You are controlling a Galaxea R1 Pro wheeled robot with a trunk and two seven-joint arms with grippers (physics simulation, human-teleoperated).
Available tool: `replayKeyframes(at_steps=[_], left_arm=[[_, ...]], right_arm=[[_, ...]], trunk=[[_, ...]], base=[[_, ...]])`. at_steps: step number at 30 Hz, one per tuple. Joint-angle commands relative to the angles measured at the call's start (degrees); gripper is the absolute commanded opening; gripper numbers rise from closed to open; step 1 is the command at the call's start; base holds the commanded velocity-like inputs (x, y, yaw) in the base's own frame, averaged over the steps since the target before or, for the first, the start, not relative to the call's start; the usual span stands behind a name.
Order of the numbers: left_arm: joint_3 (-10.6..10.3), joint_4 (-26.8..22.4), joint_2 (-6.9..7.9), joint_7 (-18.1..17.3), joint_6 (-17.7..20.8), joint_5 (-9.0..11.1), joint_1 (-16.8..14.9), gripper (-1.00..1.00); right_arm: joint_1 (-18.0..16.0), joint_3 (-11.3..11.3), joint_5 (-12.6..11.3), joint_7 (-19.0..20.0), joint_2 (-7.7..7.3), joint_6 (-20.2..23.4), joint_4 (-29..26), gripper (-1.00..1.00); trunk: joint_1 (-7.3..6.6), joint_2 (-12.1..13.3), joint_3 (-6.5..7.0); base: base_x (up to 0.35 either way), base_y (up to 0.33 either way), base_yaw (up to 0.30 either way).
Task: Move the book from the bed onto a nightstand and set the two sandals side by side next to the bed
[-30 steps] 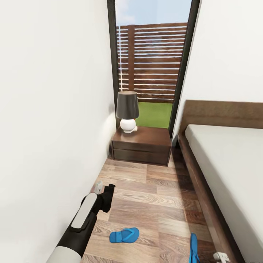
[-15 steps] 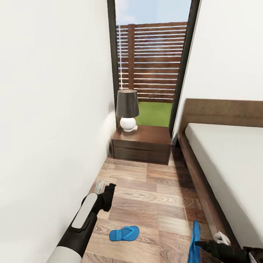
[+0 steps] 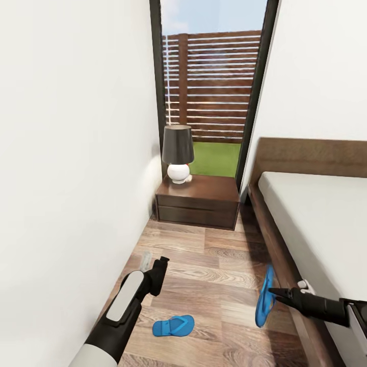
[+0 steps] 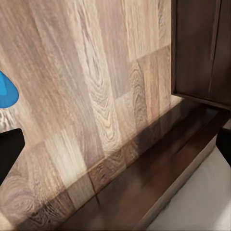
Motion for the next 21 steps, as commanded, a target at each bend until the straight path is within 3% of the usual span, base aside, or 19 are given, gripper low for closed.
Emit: replayKeyframes(at_steps=[1, 5, 9, 15, 21], left_arm=[[-0.09, -0.07, 0.00, 0.30, 0.20, 0.07, -0.03, 1.00], [-0.26, -0.03, 0.00, 0.30, 0.21, 0.07, -0.03, 1.00], [-0.29, -0.01, 0.00, 0.30, 0.23, 0.07, -0.03, 1.00], [-0.29, 0.00, 0.00, 0.30, 0.26, 0.07, -0.03, 1.00], [-0.29, 0.01, 0.00, 0.30, 0.26, 0.07, -0.03, 1.00]], right_arm=[[-0.03, -0.03, -0.22, 1.88, 0.05, 0.40, -0.13, -1.00], [-0.03, 0.02, -0.35, 4.79, 0.39, 0.15, -0.38, -1.00], [-0.03, 0.08, -0.30, 5.04, 1.14, -0.08, -0.37, -1.00], [-0.05, -0.01, -0.34, 5.26, 1.05, -0.06, -0.35, -1.00], [-0.04, -0.18, -0.67, 5.64, 0.93, 0.08, -0.41, -1.00]], trunk=[[-0.01, -0.02, -0.06], [-0.01, -0.02, -0.06], [-0.01, -0.02, -0.06], [-0.01, -0.02, -0.06], [1.31, -2.43, -1.13]], base=[[0.000, 0.000, 0.000], [0.000, 0.000, 0.000], [0.000, 0.000, 0.000], [0.000, 0.000, 0.000], [0.000, 0.000, 0.000]])
